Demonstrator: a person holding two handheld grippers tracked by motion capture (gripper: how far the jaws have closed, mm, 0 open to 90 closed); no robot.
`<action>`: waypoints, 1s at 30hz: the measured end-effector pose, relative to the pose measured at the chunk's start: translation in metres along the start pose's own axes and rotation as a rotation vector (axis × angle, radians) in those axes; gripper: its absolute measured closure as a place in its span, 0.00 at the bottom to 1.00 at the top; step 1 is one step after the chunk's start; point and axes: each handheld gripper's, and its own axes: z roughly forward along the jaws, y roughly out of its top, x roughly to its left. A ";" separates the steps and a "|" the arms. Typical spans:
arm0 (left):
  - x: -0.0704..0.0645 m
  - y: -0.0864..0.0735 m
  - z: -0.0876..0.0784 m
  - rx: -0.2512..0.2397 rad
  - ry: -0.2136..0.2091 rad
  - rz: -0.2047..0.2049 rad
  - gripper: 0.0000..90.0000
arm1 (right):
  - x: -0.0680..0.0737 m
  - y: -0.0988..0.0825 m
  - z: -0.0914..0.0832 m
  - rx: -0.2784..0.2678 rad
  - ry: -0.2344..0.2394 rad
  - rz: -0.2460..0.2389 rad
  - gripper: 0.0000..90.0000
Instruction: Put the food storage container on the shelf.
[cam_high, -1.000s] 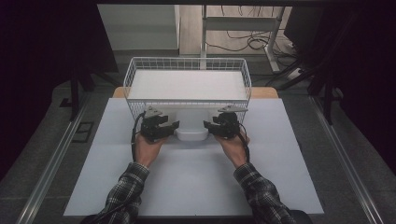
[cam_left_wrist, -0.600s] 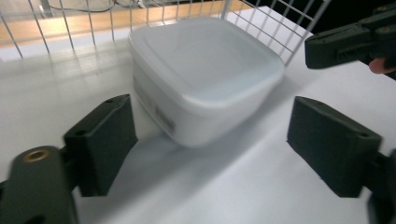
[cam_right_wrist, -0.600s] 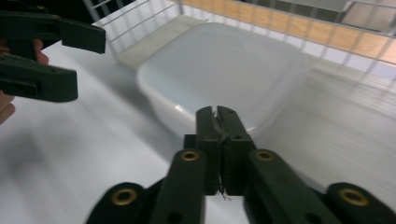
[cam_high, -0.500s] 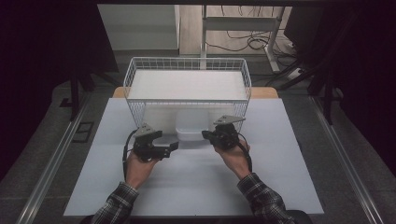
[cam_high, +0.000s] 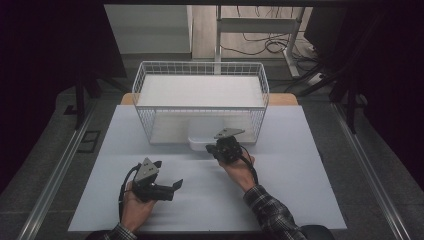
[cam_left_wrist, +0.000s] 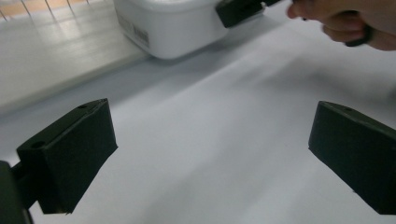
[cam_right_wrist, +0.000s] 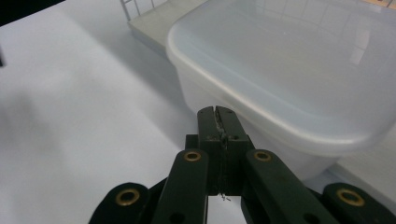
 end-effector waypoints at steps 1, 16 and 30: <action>0.000 0.000 0.000 0.000 0.000 0.000 0.00 | 0.000 0.000 0.000 0.000 0.000 0.000 0.99; -0.002 -0.004 0.002 0.009 0.004 0.023 0.00 | -0.014 0.013 0.020 0.003 -0.039 0.000 0.99; -0.001 -0.004 0.003 0.011 0.000 0.014 0.01 | -0.023 0.023 0.031 0.001 -0.065 -0.002 0.99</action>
